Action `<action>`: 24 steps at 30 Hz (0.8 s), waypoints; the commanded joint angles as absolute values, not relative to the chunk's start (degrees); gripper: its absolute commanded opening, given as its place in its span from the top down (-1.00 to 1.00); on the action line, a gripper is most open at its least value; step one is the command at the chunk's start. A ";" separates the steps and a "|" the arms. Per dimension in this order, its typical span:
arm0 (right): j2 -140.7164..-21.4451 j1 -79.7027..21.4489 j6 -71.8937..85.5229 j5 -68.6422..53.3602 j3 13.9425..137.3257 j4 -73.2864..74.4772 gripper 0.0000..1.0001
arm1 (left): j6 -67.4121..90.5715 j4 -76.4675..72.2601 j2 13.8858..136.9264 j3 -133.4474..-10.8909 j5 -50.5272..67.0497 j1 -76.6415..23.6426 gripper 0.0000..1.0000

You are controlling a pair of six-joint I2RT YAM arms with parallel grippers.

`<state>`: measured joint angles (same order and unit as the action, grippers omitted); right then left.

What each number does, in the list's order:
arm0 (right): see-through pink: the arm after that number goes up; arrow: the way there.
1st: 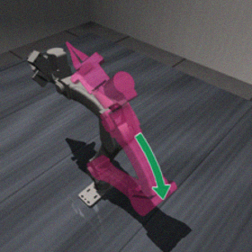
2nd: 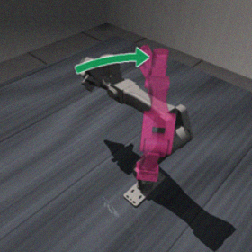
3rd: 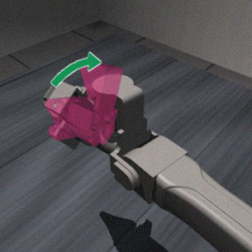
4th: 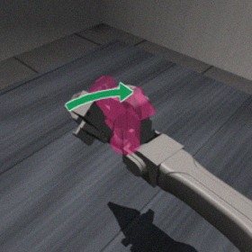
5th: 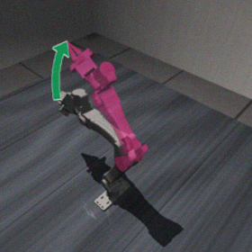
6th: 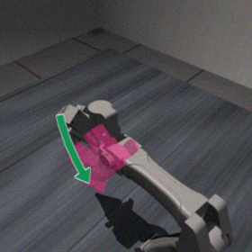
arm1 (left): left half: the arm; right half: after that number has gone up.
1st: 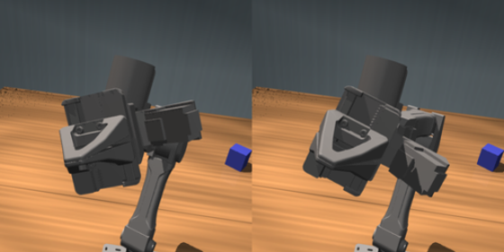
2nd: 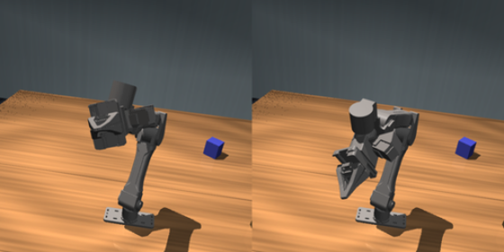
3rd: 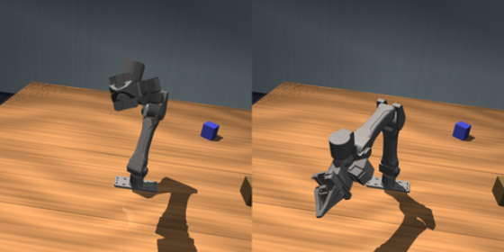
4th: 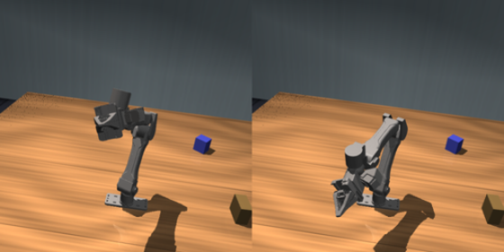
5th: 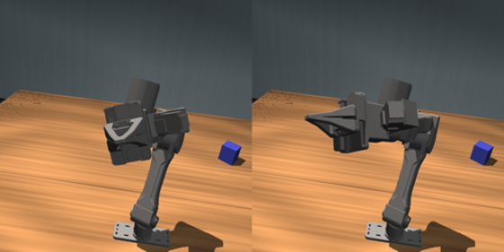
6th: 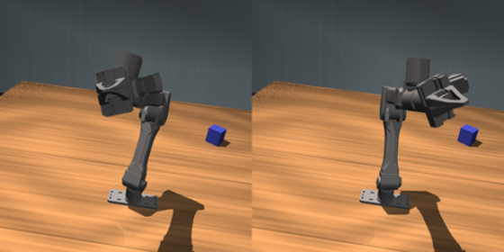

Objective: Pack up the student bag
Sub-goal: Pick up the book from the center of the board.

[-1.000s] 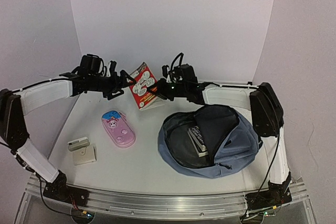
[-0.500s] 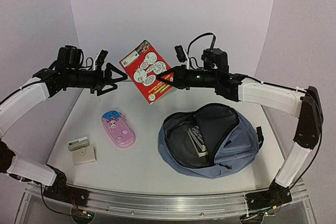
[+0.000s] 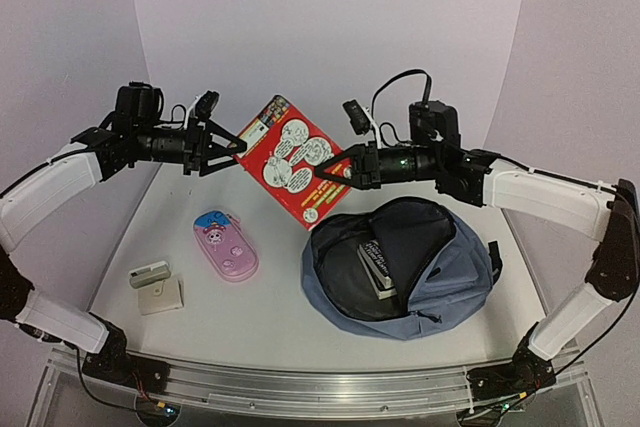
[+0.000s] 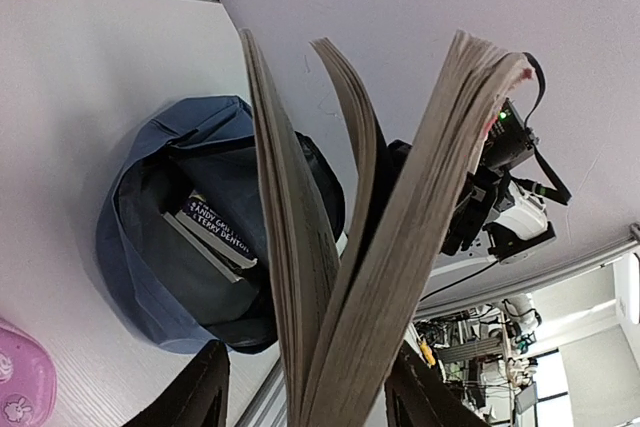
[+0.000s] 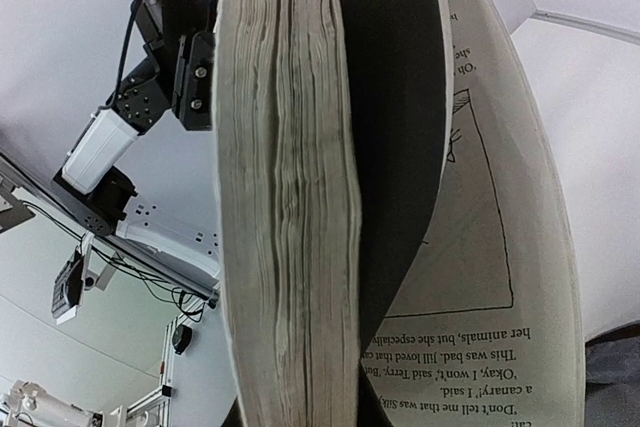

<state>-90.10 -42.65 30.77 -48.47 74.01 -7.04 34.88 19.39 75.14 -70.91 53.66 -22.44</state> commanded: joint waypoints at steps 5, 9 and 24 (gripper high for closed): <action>-88.05 -42.63 29.48 -50.74 73.57 -9.67 1.00 | 36.69 14.49 76.31 -72.15 59.60 -22.34 0.35; -87.26 -42.64 30.29 -48.57 73.00 -9.16 0.90 | 39.72 9.23 75.79 -69.00 61.16 -22.41 0.99; -73.95 -42.26 38.85 -18.50 63.72 -3.85 -0.97 | 52.40 -1.66 69.63 -61.41 46.70 -22.32 1.00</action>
<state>-76.34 -42.15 33.47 -26.55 67.03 -2.88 46.74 8.38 73.33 -62.46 51.30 -22.43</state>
